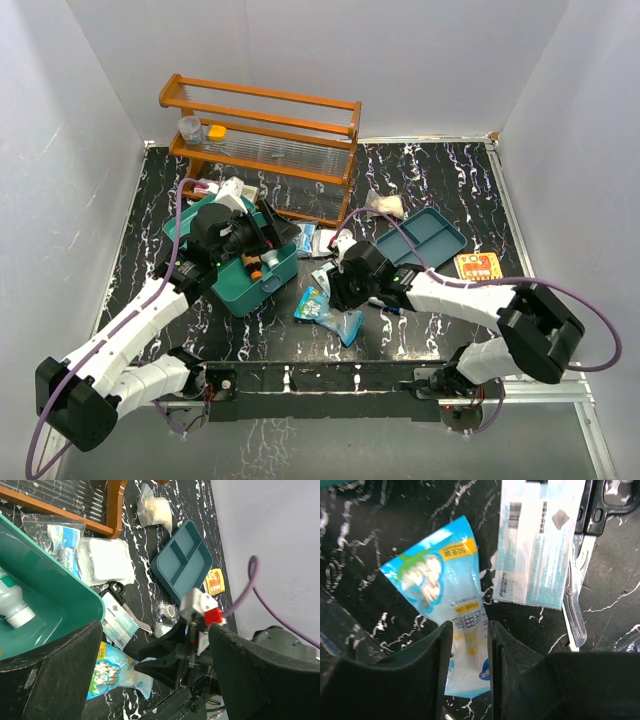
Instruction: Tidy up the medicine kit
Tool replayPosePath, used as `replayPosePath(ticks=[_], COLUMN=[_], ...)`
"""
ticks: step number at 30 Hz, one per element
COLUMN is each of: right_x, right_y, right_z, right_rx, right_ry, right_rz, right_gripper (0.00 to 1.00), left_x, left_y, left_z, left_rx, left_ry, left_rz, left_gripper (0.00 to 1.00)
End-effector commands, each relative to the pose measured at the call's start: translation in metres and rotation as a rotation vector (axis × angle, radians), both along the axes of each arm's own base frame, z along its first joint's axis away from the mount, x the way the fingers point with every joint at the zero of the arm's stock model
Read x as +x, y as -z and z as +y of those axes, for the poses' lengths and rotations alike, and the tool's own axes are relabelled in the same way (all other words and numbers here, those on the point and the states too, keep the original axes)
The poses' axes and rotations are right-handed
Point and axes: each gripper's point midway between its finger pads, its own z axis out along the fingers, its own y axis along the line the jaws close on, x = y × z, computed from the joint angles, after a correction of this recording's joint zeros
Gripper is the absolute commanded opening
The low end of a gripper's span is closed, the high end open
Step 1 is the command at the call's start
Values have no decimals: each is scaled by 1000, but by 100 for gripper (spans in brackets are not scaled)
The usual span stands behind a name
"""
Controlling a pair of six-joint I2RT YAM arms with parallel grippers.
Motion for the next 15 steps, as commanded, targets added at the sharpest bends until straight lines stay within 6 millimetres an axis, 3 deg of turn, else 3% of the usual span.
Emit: replayPosePath(ticks=[1,10,15], right_x=[10,10,14], right_y=[0,8,-10], right_z=[2,6,6], right_rx=[-57,-61,-10], right_ry=[-21,-30,17], right_rz=[-23,-3,-39], right_gripper=[31,0,0], left_x=[-3,-3,-5], left_y=[-11,-11,-10], left_z=[3,3,3], left_rx=[-13,-9,-7], left_ry=[-5,-1,3], left_rz=[-33,-33,-29], left_gripper=[86,86,86])
